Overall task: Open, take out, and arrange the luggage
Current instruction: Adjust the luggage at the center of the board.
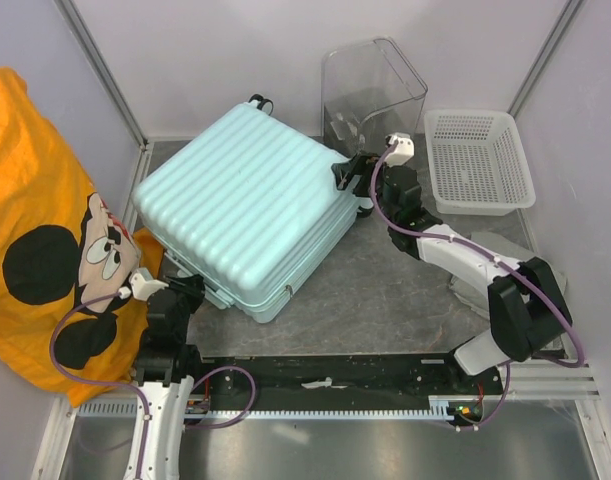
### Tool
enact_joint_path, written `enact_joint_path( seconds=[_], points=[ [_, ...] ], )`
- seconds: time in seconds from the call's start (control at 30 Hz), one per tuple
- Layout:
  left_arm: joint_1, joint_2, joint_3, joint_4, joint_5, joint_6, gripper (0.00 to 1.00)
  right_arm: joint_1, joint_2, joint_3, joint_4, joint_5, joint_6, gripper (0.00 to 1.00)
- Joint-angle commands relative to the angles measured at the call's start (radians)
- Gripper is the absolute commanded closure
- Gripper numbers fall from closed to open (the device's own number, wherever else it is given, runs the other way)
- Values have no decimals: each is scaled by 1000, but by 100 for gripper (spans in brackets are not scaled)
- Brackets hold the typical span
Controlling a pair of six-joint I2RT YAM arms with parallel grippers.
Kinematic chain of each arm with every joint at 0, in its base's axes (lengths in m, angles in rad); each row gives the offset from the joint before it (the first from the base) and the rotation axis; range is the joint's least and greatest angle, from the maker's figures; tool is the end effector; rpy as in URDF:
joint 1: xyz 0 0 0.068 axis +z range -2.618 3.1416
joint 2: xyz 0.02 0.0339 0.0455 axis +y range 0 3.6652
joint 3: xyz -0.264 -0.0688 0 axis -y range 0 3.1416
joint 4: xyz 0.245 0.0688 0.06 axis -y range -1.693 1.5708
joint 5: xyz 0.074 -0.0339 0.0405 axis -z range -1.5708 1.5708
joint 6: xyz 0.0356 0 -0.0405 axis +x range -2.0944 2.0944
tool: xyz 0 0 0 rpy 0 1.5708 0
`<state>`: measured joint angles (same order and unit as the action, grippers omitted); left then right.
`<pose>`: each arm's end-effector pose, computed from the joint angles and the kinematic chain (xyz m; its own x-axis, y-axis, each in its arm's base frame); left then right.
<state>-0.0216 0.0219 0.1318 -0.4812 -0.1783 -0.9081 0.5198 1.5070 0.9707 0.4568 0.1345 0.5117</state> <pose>0.0947 0.0043 0.1662 -0.1097 -0.7737 -0.6240 -0.3745 0.6137 -0.6950 0.3091 0.1714 0.2947 -0.2443 0.4193 -0.8744 -0.2943 0.8271 0.4788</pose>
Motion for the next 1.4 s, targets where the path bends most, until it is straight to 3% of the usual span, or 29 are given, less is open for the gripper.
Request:
enact_joint_path(
  seconds=[0.0,0.33,0.5,0.83,0.97,1.1,1.2,1.37],
  points=[
    [-17,-100,-6,27,88,31,99,169,108,32,-92,-262,62,15],
    [-17,-99,-60,121,174,80,98,192,254,203,-102,-242,24,13],
    [-17,-86,-86,182,252,132,98,194,285,263,-127,-142,4,9],
    [-18,-40,-72,234,352,254,98,164,211,255,-204,60,-64,3],
    [-18,-39,-54,231,356,268,98,114,125,211,-234,70,-93,3],
    [-18,-57,-29,194,286,223,87,112,24,195,-293,12,-170,4],
    [-18,-86,-3,135,192,173,81,121,-36,220,-346,-171,-215,5],
    [-18,-94,22,87,88,118,62,169,-12,339,-386,-263,-249,5]
  ],
)
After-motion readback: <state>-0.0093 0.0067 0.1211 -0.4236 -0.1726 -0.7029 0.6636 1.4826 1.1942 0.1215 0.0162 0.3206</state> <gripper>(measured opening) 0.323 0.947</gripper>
